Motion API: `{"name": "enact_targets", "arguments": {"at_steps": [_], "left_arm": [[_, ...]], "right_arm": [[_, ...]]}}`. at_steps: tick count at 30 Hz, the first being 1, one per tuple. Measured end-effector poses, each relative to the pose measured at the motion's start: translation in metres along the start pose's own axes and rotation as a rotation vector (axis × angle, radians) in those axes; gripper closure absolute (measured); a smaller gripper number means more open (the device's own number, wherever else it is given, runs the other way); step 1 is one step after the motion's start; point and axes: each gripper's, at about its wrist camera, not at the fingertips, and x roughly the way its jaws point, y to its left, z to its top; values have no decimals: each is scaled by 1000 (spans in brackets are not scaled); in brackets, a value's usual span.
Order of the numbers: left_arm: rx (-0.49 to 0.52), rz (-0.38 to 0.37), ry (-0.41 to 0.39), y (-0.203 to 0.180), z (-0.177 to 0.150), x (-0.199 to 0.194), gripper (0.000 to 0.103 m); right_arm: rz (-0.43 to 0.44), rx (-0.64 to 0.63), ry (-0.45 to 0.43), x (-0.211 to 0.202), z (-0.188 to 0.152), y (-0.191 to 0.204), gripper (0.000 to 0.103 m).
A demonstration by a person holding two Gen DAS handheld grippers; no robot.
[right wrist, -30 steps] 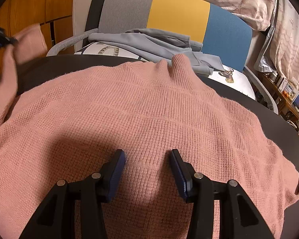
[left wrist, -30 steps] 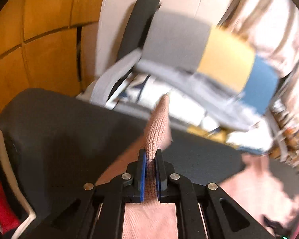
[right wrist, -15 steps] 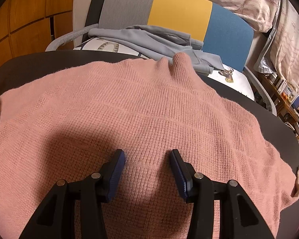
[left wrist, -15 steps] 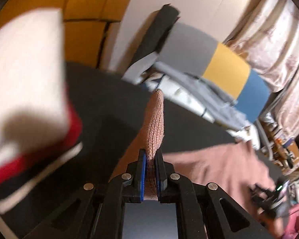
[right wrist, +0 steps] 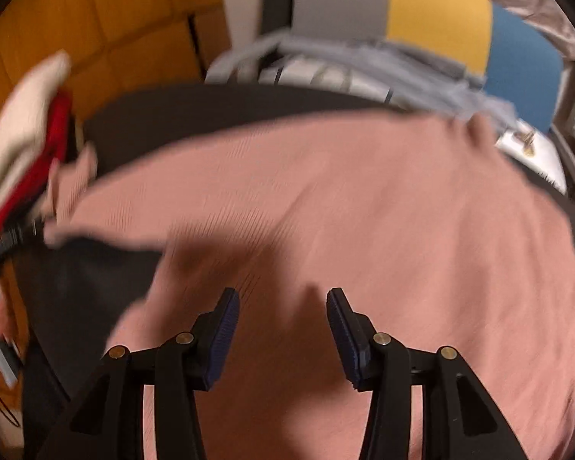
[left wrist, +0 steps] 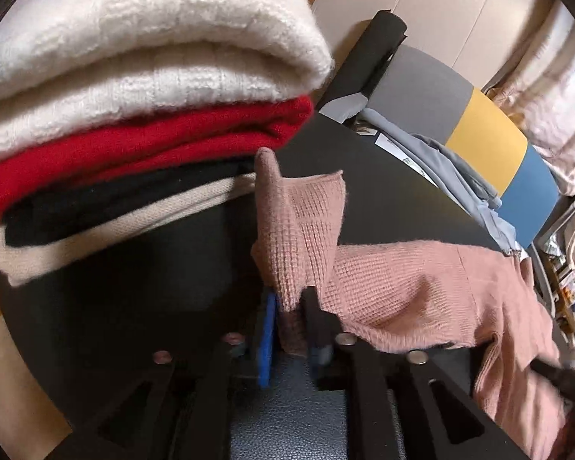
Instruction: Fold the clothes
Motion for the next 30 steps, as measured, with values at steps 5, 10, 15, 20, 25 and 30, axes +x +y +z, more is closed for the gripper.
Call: {"name": "enact_targets", "arguments": {"at_steps": [5,10,15,20,25,30], "left_arm": [[-111,37,10,4,6,13,45],[-30,87,-54,-28,19,1,88],[144,226,-198,-68,42,-22,82],[107,407,-275,-81,50,-53,20],[138,492,-426,-91,10,-90,5],[255,238,-257,-143,-30,-66,5]], "right_arm": [[-133,-83,-93,10,-30,35,48],[5,74,-98,-5,-35,8,48],[-13,198,-180,-46,-62,-35,48],[-127,348,-183,-84,-108,-102,48],[-233,586,-205,-138,-172,-182,48],[-284,767,-187,-177,-221,-233,48]]}}
